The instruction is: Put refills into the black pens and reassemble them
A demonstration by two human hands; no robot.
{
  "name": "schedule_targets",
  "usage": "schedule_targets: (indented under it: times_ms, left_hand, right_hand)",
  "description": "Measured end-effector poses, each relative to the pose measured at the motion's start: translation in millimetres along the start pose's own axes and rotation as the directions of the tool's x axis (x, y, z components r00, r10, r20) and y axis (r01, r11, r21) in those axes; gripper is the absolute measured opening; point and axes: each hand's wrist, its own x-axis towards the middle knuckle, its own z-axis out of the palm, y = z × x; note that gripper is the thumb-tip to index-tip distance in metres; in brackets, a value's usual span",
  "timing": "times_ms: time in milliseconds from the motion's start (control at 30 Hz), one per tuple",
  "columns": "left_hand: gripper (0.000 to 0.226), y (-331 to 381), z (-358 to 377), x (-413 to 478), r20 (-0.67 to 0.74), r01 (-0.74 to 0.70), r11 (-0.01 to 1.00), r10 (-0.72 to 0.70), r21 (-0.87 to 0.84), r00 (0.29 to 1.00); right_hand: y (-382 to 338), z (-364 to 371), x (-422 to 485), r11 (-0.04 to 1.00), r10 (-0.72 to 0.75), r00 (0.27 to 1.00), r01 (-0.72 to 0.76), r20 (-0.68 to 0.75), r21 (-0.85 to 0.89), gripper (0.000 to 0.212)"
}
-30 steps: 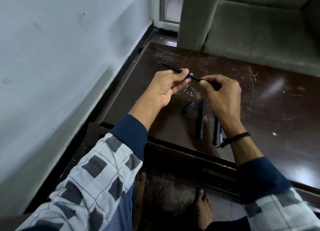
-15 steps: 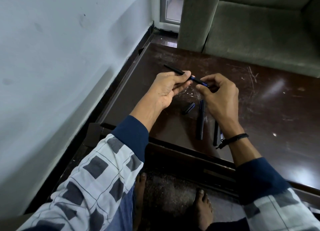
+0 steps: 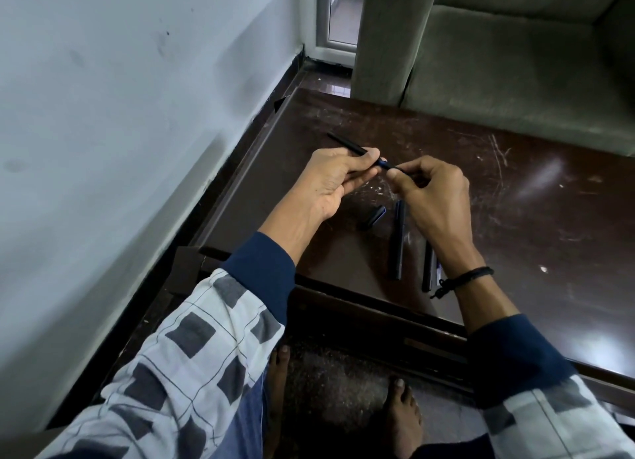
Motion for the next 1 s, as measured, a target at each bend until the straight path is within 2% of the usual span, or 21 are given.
schedule_targets:
  times_ms: [133, 267, 433, 567, 733, 900, 1000]
  left_hand:
    - [0.007, 1.9, 0.3, 0.0, -0.008, -0.007, 1.000, 0.007, -0.001, 1.000]
    - [0.005, 1.7, 0.1, -0.6, -0.002, -0.002, 1.000, 0.002, 0.002, 1.000]
    - [0.005, 1.1, -1.4, 0.8, 0.005, -0.005, 0.999, 0.004, 0.051, 1.000]
    - [0.005, 1.8, -3.1, 2.0, 0.006, -0.013, 0.998, 0.013, 0.063, 1.000]
    - [0.005, -0.6, -0.9, 0.9, 0.003, -0.002, 0.997, 0.002, 0.072, 1.000]
    - [0.006, 1.1, -0.5, 0.5, 0.005, -0.008, 0.997, 0.008, 0.077, 1.000]
    - [0.006, -0.2, -0.8, 0.3, 0.005, -0.008, 0.996, 0.007, 0.087, 1.000]
  right_hand:
    - [0.2, -3.3, 1.6, 1.000, -0.012, 1.000, 0.012, 0.014, 0.010, 0.015]
    - [0.8, -2.0, 0.8, 1.000, -0.010, 1.000, 0.011, 0.006, -0.019, 0.004]
    - [1.8, -6.0, 2.7, 0.998, 0.011, 0.997, -0.007, 0.080, -0.061, 0.012]
    - [0.1, -9.1, 4.3, 1.000, 0.003, 0.998, -0.002, 0.060, -0.015, 0.011]
    - [2.1, -9.4, 5.0, 0.997, 0.005, 0.998, -0.001, 0.058, -0.077, 0.008]
    - [0.7, -10.7, 5.7, 0.999, 0.019, 0.997, -0.017, 0.081, -0.028, 0.012]
    - [1.5, -9.3, 4.8, 0.998, 0.017, 0.997, -0.014, 0.070, -0.057, 0.009]
